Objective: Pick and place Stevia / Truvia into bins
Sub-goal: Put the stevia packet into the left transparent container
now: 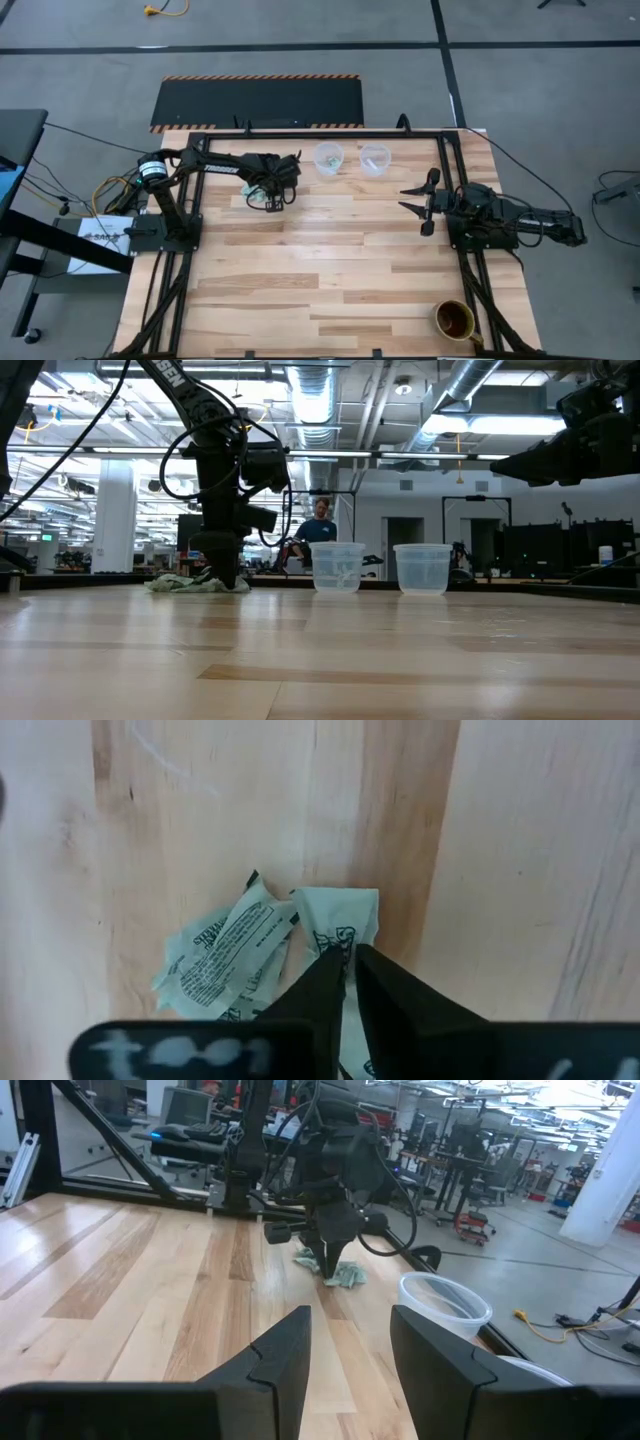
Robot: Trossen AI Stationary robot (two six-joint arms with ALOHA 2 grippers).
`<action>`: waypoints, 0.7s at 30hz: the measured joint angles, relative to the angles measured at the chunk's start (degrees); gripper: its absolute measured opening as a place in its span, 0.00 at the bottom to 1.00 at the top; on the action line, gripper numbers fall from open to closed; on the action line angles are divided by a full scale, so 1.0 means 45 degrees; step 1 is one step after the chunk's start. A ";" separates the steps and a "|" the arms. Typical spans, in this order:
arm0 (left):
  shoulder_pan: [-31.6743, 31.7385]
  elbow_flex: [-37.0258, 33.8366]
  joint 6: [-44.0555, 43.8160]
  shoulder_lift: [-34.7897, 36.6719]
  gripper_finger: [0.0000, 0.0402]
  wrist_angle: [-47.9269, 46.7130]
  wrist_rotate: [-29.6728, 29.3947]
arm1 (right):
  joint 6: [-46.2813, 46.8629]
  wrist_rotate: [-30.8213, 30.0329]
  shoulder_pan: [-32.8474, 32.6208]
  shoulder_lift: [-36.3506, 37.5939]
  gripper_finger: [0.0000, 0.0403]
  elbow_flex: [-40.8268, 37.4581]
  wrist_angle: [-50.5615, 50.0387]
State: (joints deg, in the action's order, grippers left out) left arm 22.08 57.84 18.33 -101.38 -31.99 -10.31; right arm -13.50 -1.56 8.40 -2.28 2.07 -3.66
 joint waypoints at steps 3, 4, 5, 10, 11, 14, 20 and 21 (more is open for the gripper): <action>-0.0203 0.0000 0.0166 0.0005 0.01 -0.0008 -0.0002 | 0.0000 0.0000 0.0000 0.0000 0.33 0.0000 0.0000; -0.0298 0.0000 0.0254 0.0005 0.01 -0.0010 -0.0005 | 0.0000 0.0000 -0.0002 0.0000 0.33 0.0000 0.0000; -0.0405 0.0000 0.0326 0.0005 0.00 -0.0010 -0.0024 | 0.0000 0.0000 -0.0001 0.0000 0.33 0.0000 0.0000; -0.0885 0.0000 0.0371 0.0017 0.00 0.0000 -0.0569 | 0.0000 0.0000 0.0000 0.0000 0.33 0.0000 0.0000; -0.0956 0.0000 0.0378 0.0053 0.00 0.0000 -0.0665 | 0.0000 0.0000 0.0000 0.0000 0.33 0.0000 0.0000; -0.1175 0.0066 0.0507 0.0287 0.00 0.0097 -0.0891 | 0.0000 0.0000 0.0000 0.0000 0.33 0.0000 0.0000; -0.1340 0.0692 0.1338 0.1304 0.00 0.1354 -0.1087 | 0.0000 0.0000 -0.0005 -0.0005 0.33 0.0000 0.0003; -0.1340 0.0766 0.1623 0.1494 0.00 0.1993 -0.0885 | 0.0000 0.0000 0.0000 -0.0005 0.33 0.0000 0.0005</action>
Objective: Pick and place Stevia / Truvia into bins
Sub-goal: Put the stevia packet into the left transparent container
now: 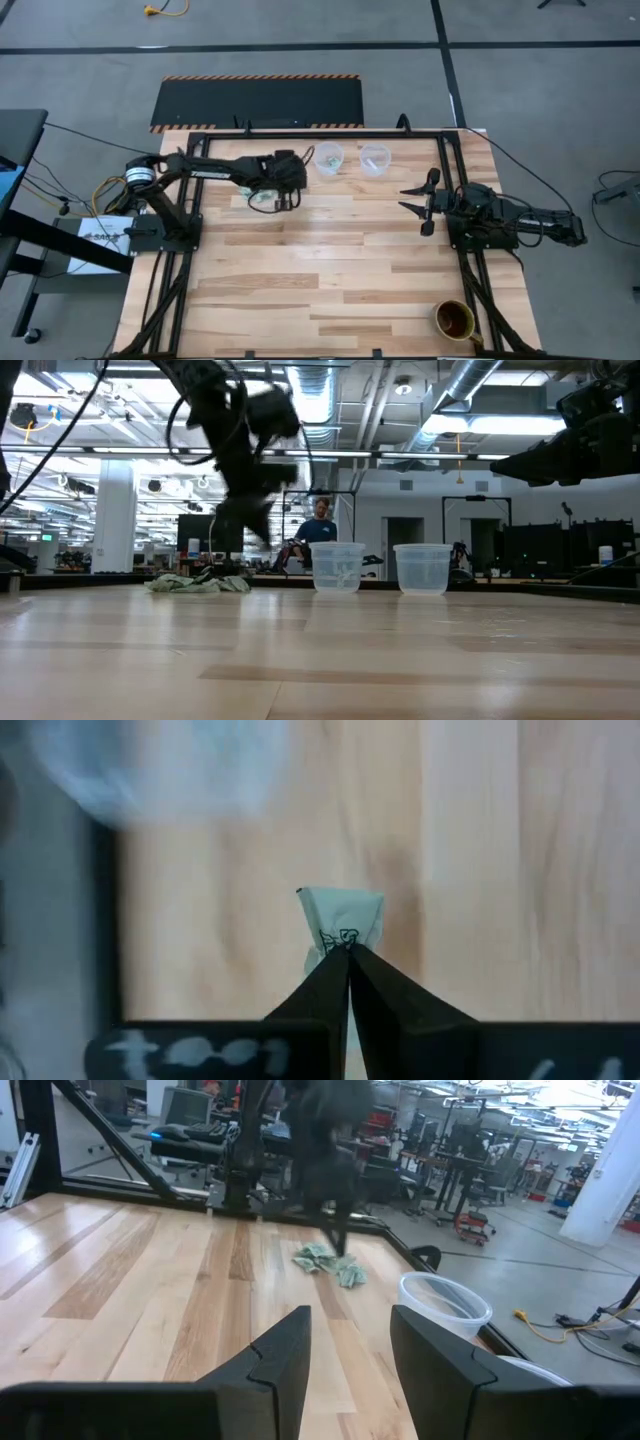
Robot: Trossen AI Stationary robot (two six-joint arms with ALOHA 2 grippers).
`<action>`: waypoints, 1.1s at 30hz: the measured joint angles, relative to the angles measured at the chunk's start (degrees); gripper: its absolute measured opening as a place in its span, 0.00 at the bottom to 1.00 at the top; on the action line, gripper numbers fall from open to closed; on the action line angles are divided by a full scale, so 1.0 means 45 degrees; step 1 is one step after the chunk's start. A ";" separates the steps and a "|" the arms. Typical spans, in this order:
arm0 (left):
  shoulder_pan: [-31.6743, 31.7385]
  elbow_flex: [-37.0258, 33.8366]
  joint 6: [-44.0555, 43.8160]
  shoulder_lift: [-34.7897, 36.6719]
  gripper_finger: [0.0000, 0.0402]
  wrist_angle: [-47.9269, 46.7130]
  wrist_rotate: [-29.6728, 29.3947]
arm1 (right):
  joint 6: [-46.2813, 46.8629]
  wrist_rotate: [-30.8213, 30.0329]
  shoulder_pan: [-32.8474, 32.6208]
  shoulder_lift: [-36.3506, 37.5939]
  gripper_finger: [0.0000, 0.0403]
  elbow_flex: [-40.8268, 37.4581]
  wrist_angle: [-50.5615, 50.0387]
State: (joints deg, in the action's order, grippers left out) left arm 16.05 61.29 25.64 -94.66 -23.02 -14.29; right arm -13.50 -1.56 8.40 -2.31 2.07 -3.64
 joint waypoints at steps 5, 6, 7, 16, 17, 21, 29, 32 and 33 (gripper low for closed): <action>0.0229 0.0244 0.1257 0.0497 0.00 0.3663 0.1590 | 0.0000 -0.0005 0.0000 0.0000 0.33 -0.0005 0.0010; 0.0350 0.0272 0.1482 0.0502 0.00 0.4062 0.1685 | 0.0000 -0.0005 -0.0005 0.0000 0.33 -0.0005 0.0010; 0.0477 0.0292 0.1684 0.0477 0.00 0.4470 0.1740 | 0.0000 0.0000 0.0000 0.0000 0.33 -0.0005 0.0010; 0.1672 0.0988 0.1509 -0.0817 0.00 0.5111 0.3668 | 0.0000 0.0000 -0.0005 0.0000 0.33 -0.0005 0.0015; 0.1726 0.1051 0.1504 -0.0980 0.00 0.5114 0.3845 | 0.0004 -0.0004 -0.0001 0.0000 0.33 -0.0005 0.0015; 0.1871 0.1191 0.1472 -0.1272 0.00 0.5282 0.4179 | 0.0005 0.0000 -0.0005 0.0000 0.33 -0.0005 0.0010; 0.1882 0.1196 0.1424 -0.1276 0.16 0.5323 0.3202 | 0.0005 0.0000 -0.0002 0.0000 0.33 -0.0005 0.0010; 0.1880 0.1196 0.1425 -0.1276 0.25 0.5150 0.2403 | 0.0003 0.0000 -0.0002 0.0000 0.33 -0.0005 0.0005; 0.1885 0.1196 0.1421 -0.1276 0.28 0.5132 0.2215 | 0.0001 0.0000 -0.0004 0.0000 0.33 -0.0005 0.0005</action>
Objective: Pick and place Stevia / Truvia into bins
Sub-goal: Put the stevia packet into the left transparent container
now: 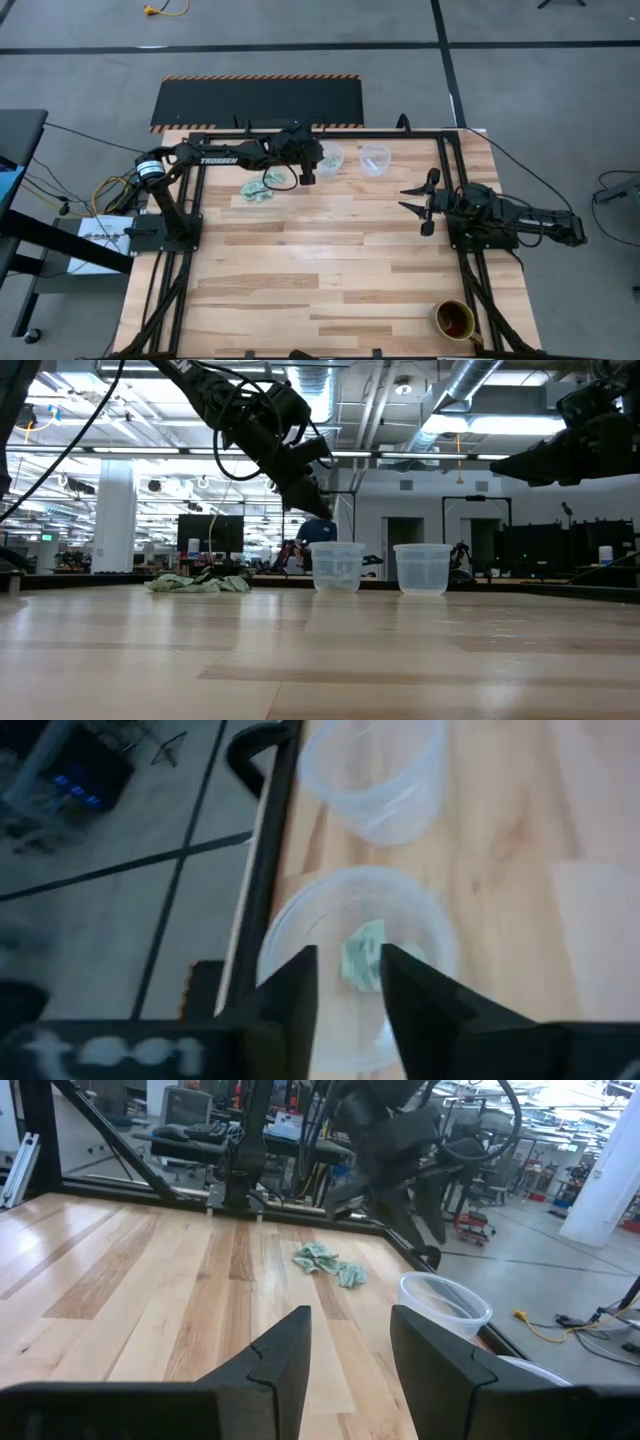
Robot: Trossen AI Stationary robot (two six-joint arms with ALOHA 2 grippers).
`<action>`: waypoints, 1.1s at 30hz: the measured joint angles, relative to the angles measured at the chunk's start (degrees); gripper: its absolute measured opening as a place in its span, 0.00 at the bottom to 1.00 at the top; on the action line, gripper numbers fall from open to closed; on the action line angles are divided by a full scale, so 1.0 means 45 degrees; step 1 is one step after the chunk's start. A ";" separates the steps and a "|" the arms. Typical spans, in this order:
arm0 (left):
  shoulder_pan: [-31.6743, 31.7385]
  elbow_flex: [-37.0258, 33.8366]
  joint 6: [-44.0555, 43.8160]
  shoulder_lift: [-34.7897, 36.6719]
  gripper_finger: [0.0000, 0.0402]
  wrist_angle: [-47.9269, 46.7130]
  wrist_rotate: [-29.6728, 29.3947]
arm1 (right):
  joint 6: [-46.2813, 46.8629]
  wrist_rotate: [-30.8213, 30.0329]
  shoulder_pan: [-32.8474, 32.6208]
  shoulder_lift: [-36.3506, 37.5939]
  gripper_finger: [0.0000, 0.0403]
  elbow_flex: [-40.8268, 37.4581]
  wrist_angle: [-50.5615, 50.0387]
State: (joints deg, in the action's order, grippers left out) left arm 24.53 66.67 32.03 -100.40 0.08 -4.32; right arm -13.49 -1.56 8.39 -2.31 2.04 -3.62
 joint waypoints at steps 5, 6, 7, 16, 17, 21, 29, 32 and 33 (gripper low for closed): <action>-0.0045 0.0000 0.0286 0.0002 0.39 -0.0330 -0.1646 | 0.0004 0.0000 0.0004 0.0000 0.33 0.0000 0.0000; -0.0087 0.0000 0.0436 0.0049 0.40 -0.0684 -0.2240 | 0.0004 0.0000 0.0004 0.0000 0.33 0.0000 0.0000; -0.0120 0.0000 0.0660 0.0131 0.41 -0.1266 -0.2786 | 0.0004 0.0000 -0.0001 0.0000 0.33 0.0000 0.0000; 0.0127 0.0002 0.1315 0.0446 0.42 -0.7198 -0.3292 | -0.0001 0.0007 -0.0006 0.0000 0.33 0.0000 -0.0005; 0.0169 -0.0050 0.1264 0.0419 0.42 -0.7468 -0.3099 | 0.0001 0.0008 -0.0006 0.0000 0.33 0.0000 -0.0005; 0.0185 -0.0455 0.1229 0.0408 0.40 -0.7535 -0.2772 | -0.0001 0.0005 -0.0006 0.0000 0.33 0.0000 -0.0005; 0.0165 -0.0917 0.1188 0.0403 0.39 -0.7549 -0.2017 | -0.0001 0.0005 -0.0006 0.0000 0.33 0.0000 -0.0005; 0.0165 -0.1130 0.1170 0.0403 0.39 -0.7436 -0.2049 | -0.0001 0.0005 -0.0006 0.0000 0.33 0.0000 -0.0005; 0.0165 -0.1229 0.1167 0.0403 0.39 -0.7432 -0.2052 | -0.0001 0.0005 -0.0006 0.0000 0.33 0.0000 -0.0005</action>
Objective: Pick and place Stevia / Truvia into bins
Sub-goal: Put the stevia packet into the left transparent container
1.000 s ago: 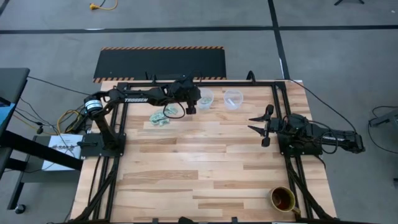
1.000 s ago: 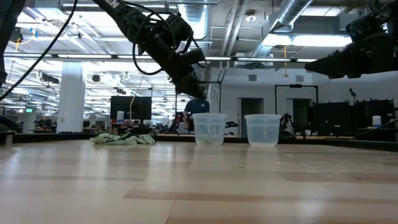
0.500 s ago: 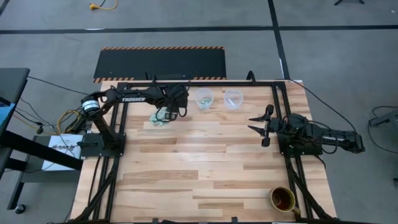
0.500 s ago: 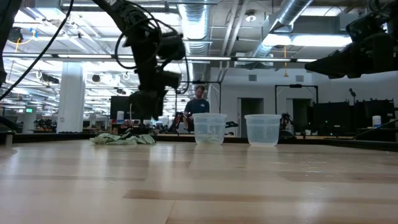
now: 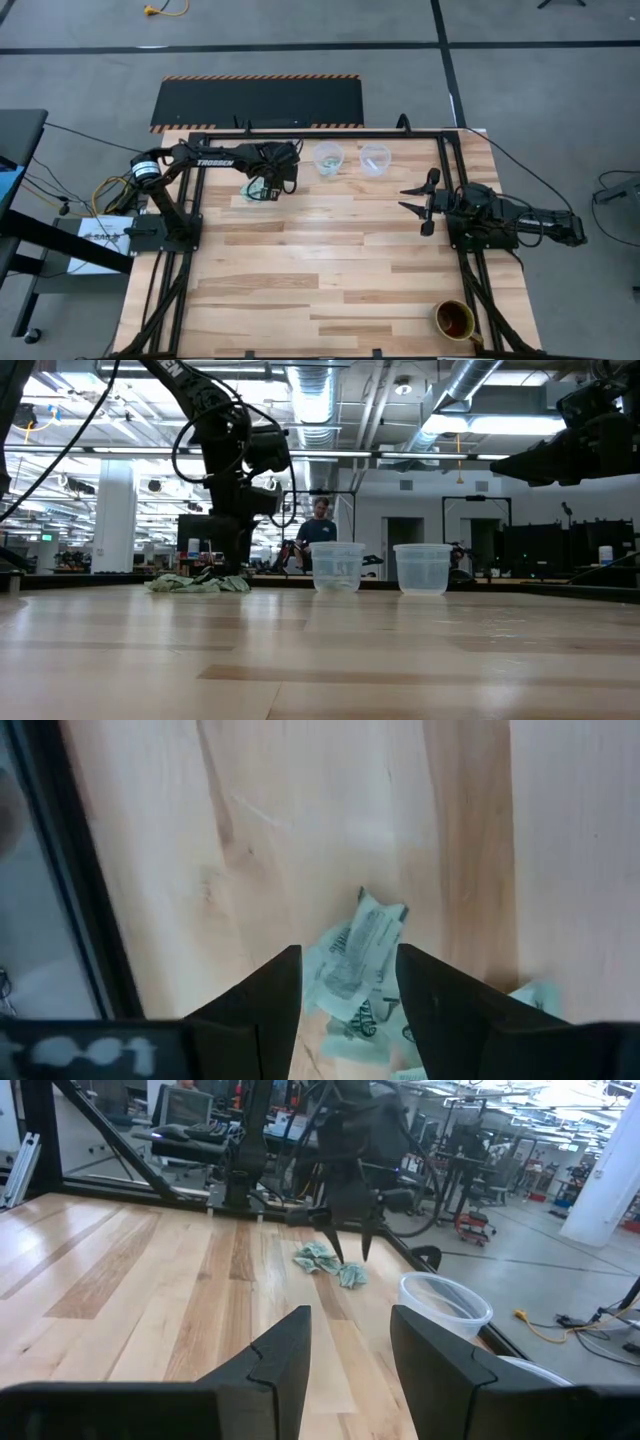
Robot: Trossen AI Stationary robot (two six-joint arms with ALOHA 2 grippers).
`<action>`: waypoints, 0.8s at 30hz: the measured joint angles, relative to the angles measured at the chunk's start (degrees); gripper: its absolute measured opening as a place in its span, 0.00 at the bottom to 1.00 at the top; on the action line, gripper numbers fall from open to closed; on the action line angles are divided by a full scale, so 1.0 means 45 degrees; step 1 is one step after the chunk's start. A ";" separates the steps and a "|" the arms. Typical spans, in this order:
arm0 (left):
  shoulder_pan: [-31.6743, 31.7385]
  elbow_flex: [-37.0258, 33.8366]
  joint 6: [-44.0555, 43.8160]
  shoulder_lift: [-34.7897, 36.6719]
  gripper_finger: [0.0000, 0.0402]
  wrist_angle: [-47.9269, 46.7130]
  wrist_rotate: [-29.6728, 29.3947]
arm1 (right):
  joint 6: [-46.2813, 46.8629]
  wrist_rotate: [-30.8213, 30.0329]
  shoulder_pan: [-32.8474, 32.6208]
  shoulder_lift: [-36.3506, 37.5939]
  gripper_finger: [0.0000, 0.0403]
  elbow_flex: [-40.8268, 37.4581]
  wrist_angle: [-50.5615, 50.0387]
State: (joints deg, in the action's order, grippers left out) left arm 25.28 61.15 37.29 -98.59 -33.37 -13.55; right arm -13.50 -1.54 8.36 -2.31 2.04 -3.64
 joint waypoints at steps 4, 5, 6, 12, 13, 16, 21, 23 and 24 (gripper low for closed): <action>-0.0010 -0.0302 -0.0168 0.0000 0.39 0.0099 -0.0053 | -0.0002 0.0000 0.0000 0.0000 0.33 0.0000 0.0000; -0.0010 -0.0329 -0.0204 0.0000 0.39 0.0142 -0.0053 | -0.0004 0.0000 0.0000 0.0000 0.33 0.0000 0.0000; -0.0010 -0.0349 -0.0211 0.0000 0.39 0.0164 -0.0055 | -0.0009 0.0000 0.0000 0.0000 0.33 0.0000 0.0000; -0.0005 -0.0350 -0.0064 0.0000 0.39 0.0748 -0.0051 | -0.0005 0.0000 0.0000 0.0000 0.33 0.0000 0.0000; -0.0005 -0.0350 -0.0056 0.0000 0.39 0.0801 -0.0055 | -0.0005 0.0000 0.0000 0.0000 0.33 0.0000 0.0000; -0.0005 -0.0350 0.0040 0.0000 0.39 0.0756 -0.0055 | -0.0005 0.0000 0.0000 0.0000 0.33 0.0000 0.0000; -0.0005 -0.0350 -0.0039 -0.0107 0.39 0.0639 0.0072 | -0.0005 0.0000 0.0000 0.0000 0.33 0.0000 -0.0002; -0.0001 -0.0355 -0.0054 -0.0276 0.39 0.0595 0.0052 | -0.0005 0.0000 0.0000 0.0000 0.33 0.0000 -0.0004; 0.0015 -0.0355 -0.0054 -0.0454 0.39 0.0589 -0.0008 | -0.0005 -0.0005 0.0000 0.0002 0.33 0.0000 -0.0002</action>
State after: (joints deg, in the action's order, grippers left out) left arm 25.34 59.55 37.04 -100.63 -30.72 -13.59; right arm -13.52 -1.56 8.36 -2.30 2.04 -3.65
